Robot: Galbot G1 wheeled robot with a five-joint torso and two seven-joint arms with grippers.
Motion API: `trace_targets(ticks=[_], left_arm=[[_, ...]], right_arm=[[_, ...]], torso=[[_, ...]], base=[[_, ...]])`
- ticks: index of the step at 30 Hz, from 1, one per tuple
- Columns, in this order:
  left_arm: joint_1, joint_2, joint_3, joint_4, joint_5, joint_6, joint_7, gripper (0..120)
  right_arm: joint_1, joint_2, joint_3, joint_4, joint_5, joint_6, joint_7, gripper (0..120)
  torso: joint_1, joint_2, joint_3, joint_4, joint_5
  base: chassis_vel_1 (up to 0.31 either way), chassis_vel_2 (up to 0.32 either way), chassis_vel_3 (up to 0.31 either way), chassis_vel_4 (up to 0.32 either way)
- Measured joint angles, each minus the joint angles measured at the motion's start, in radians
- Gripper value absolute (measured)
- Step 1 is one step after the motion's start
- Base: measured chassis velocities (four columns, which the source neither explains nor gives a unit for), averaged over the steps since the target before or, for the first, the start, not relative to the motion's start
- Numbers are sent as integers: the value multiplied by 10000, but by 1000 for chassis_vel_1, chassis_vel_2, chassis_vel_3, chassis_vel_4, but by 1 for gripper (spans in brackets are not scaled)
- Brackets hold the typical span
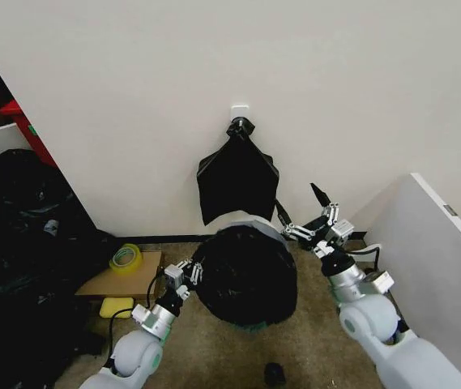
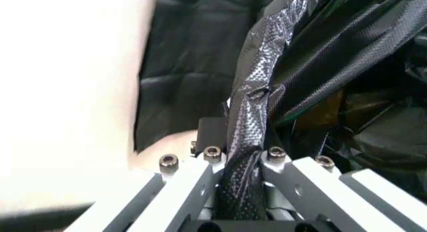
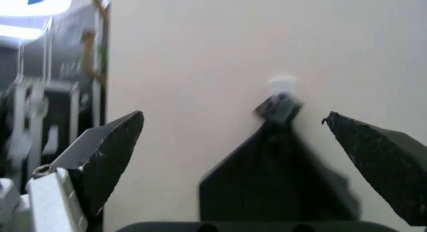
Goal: Place the garbage bag over the trash bin.
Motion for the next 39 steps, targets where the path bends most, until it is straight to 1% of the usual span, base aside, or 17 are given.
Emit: trace_targets(ticks=[2, 4, 7, 10, 12, 15, 16, 20, 21, 23, 24, 28, 29, 31, 33, 36, 39], left_arm=[[23, -23, 95, -426, -404, 728, -650, 1], [32, -46, 139, -570, -497, 892, -813, 1], [96, -206, 250, -838, -154, 913, -997, 1], [143, -288, 291, -845, 345, 708, -1053, 1], [154, -317, 298, -819, 610, 562, -1063, 1], [174, -380, 314, -645, 1575, -112, -1069, 1], [174, -380, 314, -645, 1575, -112, -1069, 1], [170, -450, 346, -545, 2491, -903, -993, 1], [170, -450, 346, -545, 2491, -903, -993, 1], [163, -490, 353, -494, 2864, -1252, -953, 1], [163, -490, 353, -494, 2864, -1252, -953, 1], [170, -521, 362, -402, 3176, -1542, -904, 1], [170, -521, 362, -402, 3176, -1542, -904, 1], [153, -545, 366, -336, 3189, -1571, -901, 1], [141, -565, 372, -312, 3198, -1576, -901, 1], [108, -621, 406, -235, 3221, -1578, -901, 1], [103, -628, 429, -208, 3233, -1578, -902, 1]], right_arm=[[-424, 33, -217, 165, -1308, -490, 674, 100], [-578, 32, -337, 208, -1842, -727, 964, 100], [-911, -57, -1236, 385, -3303, -1951, 2373, 100], [-893, -120, -1777, 513, -3542, -2561, 2881, 98], [-847, -149, -1978, 559, -3559, -2778, 2983, 94], [-483, -373, -2734, 773, -3224, -3864, 3510, 81], [-483, -373, -2734, 773, -3224, -3864, 3510, 81], [252, -591, -3665, 1151, -1680, -6594, 5598, 61], [252, -591, -3665, 1151, -1680, -6594, 5598, 61], [730, -539, -4020, 1241, -630, -7399, 6306, 52], [730, -539, -4020, 1241, -630, -7399, 6306, 52], [1640, -240, -4372, 862, 3, -7692, 6655, 32], [1640, -240, -4372, 862, 3, -7692, 6655, 32], [1935, -113, -4467, 673, 69, -7844, 6783, 22], [2016, -78, -4496, 621, 98, -7962, 6862, 19], [2154, -8, -4532, 479, 133, -8225, 7035, 4], [2192, 12, -4523, 373, 56, -8245, 7038, 0]], torso=[[0, 0, 0, -2, 0], [0, 0, 0, 0, 0], [0, 0, 0, -1, 2], [0, 0, 0, 1, -5], [0, 0, 0, 0, 0], [0, 0, 0, 2, -2], [0, 0, 0, 2, -2], [0, 0, 0, 1, -2], [0, 0, 0, 1, -2], [0, 0, 0, 0, -2], [0, 0, 0, 0, -2], [0, 0, 1, 2, -1], [0, 0, 1, 2, -1], [0, 0, 1, 2, -1], [0, 0, 1, 2, -2], [1, 0, 1, 0, -2], [0, 0, 1, 0, -2]], base=[[0, 0, 0, 0], [0, 0, 0, 0], [0, 0, 0, 0], [0, 0, 0, 0], [0, 0, 0, 0], [0, 0, 0, 0], [0, 0, 0, 0], [0, 0, 0, 0], [0, 0, 0, 0], [0, 0, 0, 0], [0, 0, 0, 0], [0, 0, 0, 0], [0, 0, 0, 0], [0, 0, 0, 0], [0, 0, 0, 0], [0, 0, 0, 0], [0, 0, 0, 0]])
